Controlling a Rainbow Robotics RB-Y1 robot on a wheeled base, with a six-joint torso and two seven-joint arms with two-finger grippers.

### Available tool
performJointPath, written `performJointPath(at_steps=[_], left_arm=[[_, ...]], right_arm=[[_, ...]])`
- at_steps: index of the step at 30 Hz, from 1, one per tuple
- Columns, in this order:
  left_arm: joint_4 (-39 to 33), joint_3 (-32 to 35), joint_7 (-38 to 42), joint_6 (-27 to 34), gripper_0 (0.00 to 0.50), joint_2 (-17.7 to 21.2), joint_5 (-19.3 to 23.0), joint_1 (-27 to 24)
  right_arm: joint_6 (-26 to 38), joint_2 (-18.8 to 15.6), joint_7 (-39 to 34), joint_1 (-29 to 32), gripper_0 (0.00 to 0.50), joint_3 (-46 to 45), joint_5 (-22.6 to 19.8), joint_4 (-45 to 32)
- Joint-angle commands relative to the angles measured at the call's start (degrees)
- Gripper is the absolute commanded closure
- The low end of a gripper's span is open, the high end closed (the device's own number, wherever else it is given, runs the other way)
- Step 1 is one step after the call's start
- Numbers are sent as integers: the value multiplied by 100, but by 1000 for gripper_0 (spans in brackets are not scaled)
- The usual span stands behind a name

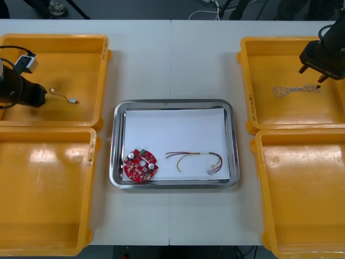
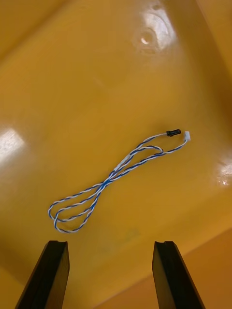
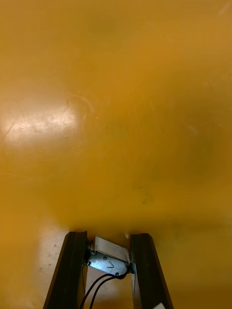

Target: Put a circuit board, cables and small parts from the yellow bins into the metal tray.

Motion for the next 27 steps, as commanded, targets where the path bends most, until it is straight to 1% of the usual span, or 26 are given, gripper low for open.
performJointPath(at_steps=[1, 2, 3, 4, 9, 15, 16, 17, 18, 21, 22, 25, 27], left_arm=[[-161, 63, -647, 252, 500, 68, -73, -221], [-214, 143, -656, 375, 500, 86, -90, -221], [-214, 143, -656, 375, 500, 86, -90, -221], [-337, 283, -656, 622, 500, 121, -143, -221], [-645, 512, -612, 1105, 500, 191, -249, -221], [-987, 802, -542, 1623, 500, 253, -407, -221], [-1093, 907, -515, 1826, 500, 279, -459, -212], [-1137, 942, -507, 1887, 500, 288, -486, -212], [-1260, 1004, -498, 2045, 500, 288, -591, -212], [-1497, 1092, -445, 2353, 500, 288, -802, -212], [-1690, 1153, -392, 2608, 500, 288, -934, -212], [-1945, 1241, -217, 2933, 500, 288, -1048, -212], [-2253, 1241, 3, 3232, 500, 288, -1110, -212]], right_arm=[[-390, 19, -616, -437, 0, -162, 92, 437], [-469, 19, -730, -455, 0, -188, 100, 533], [-469, 19, -730, -455, 0, -188, 100, 533], [-583, 19, -915, -464, 0, -206, 100, 683], [-785, 19, -1293, -464, 0, -206, 57, 859], [-890, 27, -1794, -472, 0, -206, -14, 885], [-934, 45, -1961, -481, 0, -241, -31, 894], [-961, 45, -2005, -490, 0, -259, -40, 903], [-1022, 54, -2084, -490, 0, -259, -110, 938], [-1145, 54, -2145, -499, 0, -259, -216, 1034], [-1268, 63, -2137, -543, 0, -259, -216, 1175], [-1471, 54, -2137, -613, 0, -259, -190, 1386], [-1682, 63, -2145, -683, 0, -259, -163, 1579]])
